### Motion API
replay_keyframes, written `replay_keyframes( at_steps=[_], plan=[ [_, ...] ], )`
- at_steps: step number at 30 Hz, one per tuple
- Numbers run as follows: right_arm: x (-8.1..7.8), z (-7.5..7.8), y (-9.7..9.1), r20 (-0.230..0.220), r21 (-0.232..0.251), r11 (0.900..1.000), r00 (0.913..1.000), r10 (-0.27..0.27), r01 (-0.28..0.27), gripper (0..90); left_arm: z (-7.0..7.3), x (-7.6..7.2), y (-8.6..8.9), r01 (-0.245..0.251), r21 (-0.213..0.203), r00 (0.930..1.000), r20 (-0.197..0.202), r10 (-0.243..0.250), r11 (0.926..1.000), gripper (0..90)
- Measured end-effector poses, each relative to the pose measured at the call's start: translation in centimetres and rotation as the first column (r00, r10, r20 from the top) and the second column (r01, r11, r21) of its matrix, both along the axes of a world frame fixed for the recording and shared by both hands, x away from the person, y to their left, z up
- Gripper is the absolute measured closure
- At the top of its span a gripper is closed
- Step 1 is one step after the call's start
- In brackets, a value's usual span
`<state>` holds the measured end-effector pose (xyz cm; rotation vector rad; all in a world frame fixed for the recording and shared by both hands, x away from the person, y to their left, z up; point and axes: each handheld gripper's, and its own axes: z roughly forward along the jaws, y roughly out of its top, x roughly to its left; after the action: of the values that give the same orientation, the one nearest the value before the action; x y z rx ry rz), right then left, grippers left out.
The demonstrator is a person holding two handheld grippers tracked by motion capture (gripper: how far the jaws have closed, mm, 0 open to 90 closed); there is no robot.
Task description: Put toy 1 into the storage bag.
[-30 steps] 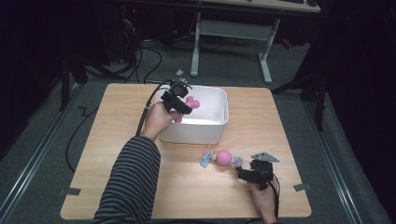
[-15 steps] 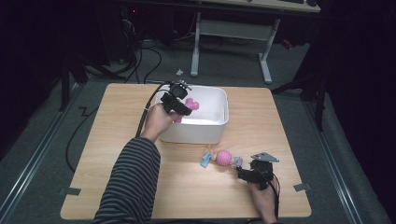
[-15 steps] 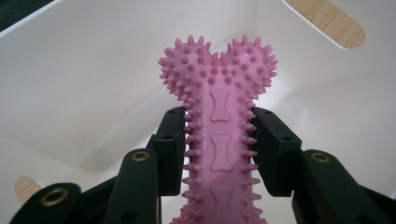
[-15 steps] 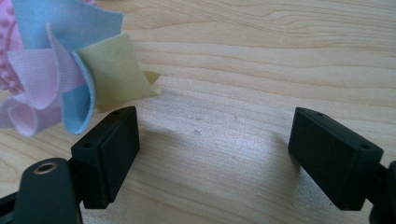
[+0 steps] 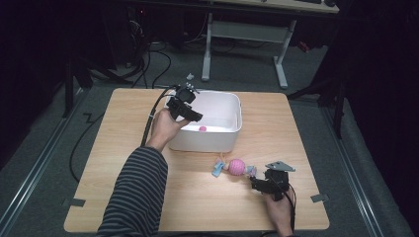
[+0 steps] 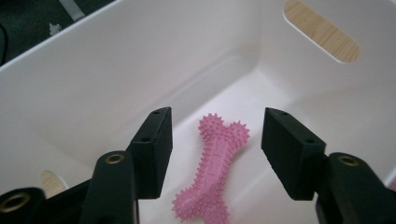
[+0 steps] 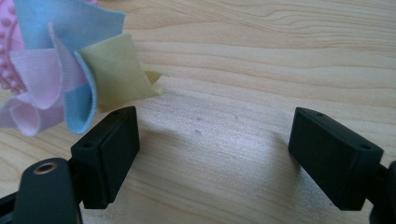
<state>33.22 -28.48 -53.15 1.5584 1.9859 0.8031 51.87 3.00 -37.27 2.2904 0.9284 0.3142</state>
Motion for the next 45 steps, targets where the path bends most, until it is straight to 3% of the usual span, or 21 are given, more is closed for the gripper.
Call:
replay_keyframes(
  at_steps=[4, 8, 11, 17, 25, 26, 27, 38, 45],
  plan=[
    [0.0, 0.0, 0.0, 0.000, 0.001, 1.0000, 1.0000, 0.001, -0.001, 16.2, 1.3, -1.0, 0.8, -0.010, -0.036, 0.9988, 0.047, 0.012, 0.9993, 39.2],
    [0.0, 0.0, 0.0, 0.001, 0.001, 1.0000, 1.0000, 0.000, 0.000, 16.3, 2.1, -1.7, 1.4, -0.019, -0.059, 0.9974, 0.068, 0.023, 0.9981, 36.7],
    [0.0, 0.0, 0.0, 0.001, -0.001, 1.0000, 1.0000, 0.001, -0.001, 16.2, 3.1, -3.0, 2.4, -0.025, -0.080, 0.9934, 0.110, 0.034, 0.9965, 36.5],
    [0.0, 0.0, 0.0, 0.000, 0.001, 1.0000, 1.0000, 0.001, -0.001, 16.2, 4.1, -4.5, 4.1, -0.024, -0.125, 0.9899, 0.136, 0.041, 0.9919, 35.5],
    [0.0, 0.0, 0.1, 0.000, 0.001, 1.0000, 1.0000, 0.000, 0.000, 16.3, 4.6, -5.8, 5.8, -0.029, -0.149, 0.9839, 0.170, 0.055, 0.9884, 34.0],
    [0.0, 0.0, 0.1, 0.000, 0.001, 1.0000, 1.0000, 0.000, 0.000, 16.3, 4.6, -5.8, 5.8, -0.029, -0.149, 0.9839, 0.170, 0.055, 0.9884, 34.0],
    [0.0, 0.0, 0.1, 0.000, 0.001, 1.0000, 1.0000, 0.000, 0.000, 16.3, 4.5, -6.2, 6.3, -0.028, -0.176, 0.9838, 0.170, 0.058, 0.9841, 33.9],
    [0.0, 0.0, 0.1, 0.001, 0.000, 1.0000, 1.0000, 0.000, 0.000, 16.2, 4.3, -8.2, 8.3, -0.036, -0.207, 0.9840, 0.163, 0.071, 0.9777, 33.3],
    [0.0, 0.0, 0.1, 0.001, 0.001, 1.0000, 1.0000, -0.001, 0.001, 16.3, 4.1, -10.0, 10.2, -0.048, -0.239, 0.9830, 0.161, 0.089, 0.9699, 33.2]
  ],
)
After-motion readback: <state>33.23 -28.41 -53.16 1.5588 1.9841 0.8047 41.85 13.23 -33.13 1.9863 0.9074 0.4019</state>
